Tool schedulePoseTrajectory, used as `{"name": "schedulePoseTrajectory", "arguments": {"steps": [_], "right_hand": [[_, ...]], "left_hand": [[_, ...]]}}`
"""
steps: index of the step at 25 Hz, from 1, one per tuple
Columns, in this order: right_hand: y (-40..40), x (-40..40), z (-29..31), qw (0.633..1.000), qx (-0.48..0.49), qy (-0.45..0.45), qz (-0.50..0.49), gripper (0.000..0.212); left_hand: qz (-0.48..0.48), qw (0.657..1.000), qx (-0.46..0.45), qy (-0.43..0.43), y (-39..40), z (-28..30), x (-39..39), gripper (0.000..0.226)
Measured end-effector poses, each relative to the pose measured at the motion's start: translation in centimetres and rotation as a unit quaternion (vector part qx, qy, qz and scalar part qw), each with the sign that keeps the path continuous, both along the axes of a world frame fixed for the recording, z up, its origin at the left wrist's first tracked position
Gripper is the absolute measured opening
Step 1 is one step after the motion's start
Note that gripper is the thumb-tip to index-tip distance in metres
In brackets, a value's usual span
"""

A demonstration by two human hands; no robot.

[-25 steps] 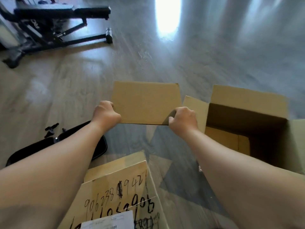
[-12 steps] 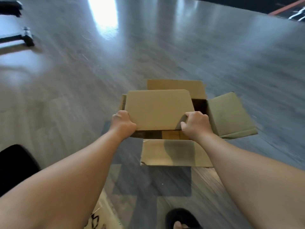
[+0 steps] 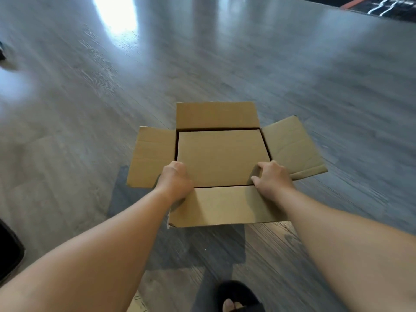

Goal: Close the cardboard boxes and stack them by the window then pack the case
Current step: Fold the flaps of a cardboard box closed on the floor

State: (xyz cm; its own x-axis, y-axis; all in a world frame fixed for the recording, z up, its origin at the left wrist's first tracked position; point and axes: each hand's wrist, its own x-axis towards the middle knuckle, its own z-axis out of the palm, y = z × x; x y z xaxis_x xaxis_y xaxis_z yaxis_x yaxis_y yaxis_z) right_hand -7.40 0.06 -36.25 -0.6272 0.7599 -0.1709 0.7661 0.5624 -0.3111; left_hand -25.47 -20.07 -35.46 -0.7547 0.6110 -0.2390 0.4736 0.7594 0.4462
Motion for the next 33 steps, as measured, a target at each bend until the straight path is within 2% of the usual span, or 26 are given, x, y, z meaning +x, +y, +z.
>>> {"name": "schedulePoseTrajectory", "arguments": {"steps": [4,8,13,15,18,20,24,27,29,31,33], "right_hand": [[0.6,0.1,0.0,0.999,0.034,-0.005,-0.007,0.045],[1.1,1.1,0.1,0.999,0.047,-0.016,-0.018,0.038],[2.4,3.1,0.9,0.991,0.087,-0.063,-0.081,0.032],[2.7,4.1,0.9,0.984,0.084,-0.090,-0.130,0.034],[3.1,5.2,1.2,0.971,0.056,-0.081,-0.219,0.039],[3.2,5.6,1.4,0.969,0.049,-0.032,-0.241,0.039],[1.9,5.4,2.2,0.965,0.147,0.099,-0.194,0.031],[0.3,4.2,3.6,0.955,0.193,0.219,-0.042,0.042],[-0.3,3.5,4.2,0.953,0.177,0.246,0.030,0.048],[-0.7,3.4,3.9,0.959,0.130,0.245,0.056,0.046],[-0.7,3.9,2.9,0.975,0.066,0.201,0.064,0.041]], "left_hand": [[-0.055,0.996,-0.022,0.072,-0.7,-0.2,0.3,0.014],[-0.011,0.997,-0.018,0.080,-1.9,0.3,-0.2,0.027],[0.034,0.988,-0.082,0.128,-4.2,1.2,-1.8,0.019],[0.068,0.977,-0.146,0.139,-4.8,1.3,-2.3,0.033],[0.160,0.968,-0.179,0.078,-5.3,1.4,-2.4,0.062],[0.172,0.969,-0.161,0.074,-5.4,1.5,-2.2,0.059],[0.160,0.974,-0.112,0.118,-5.4,2.9,-2.1,0.029],[0.118,0.975,-0.050,0.184,-5.4,4.2,-1.9,0.012],[0.070,0.970,0.019,0.231,-5.3,4.6,-1.2,0.011],[0.011,0.963,0.073,0.260,-4.9,4.7,-0.5,0.011],[-0.060,0.965,0.111,0.232,-4.4,4.3,-0.1,0.038]]}}
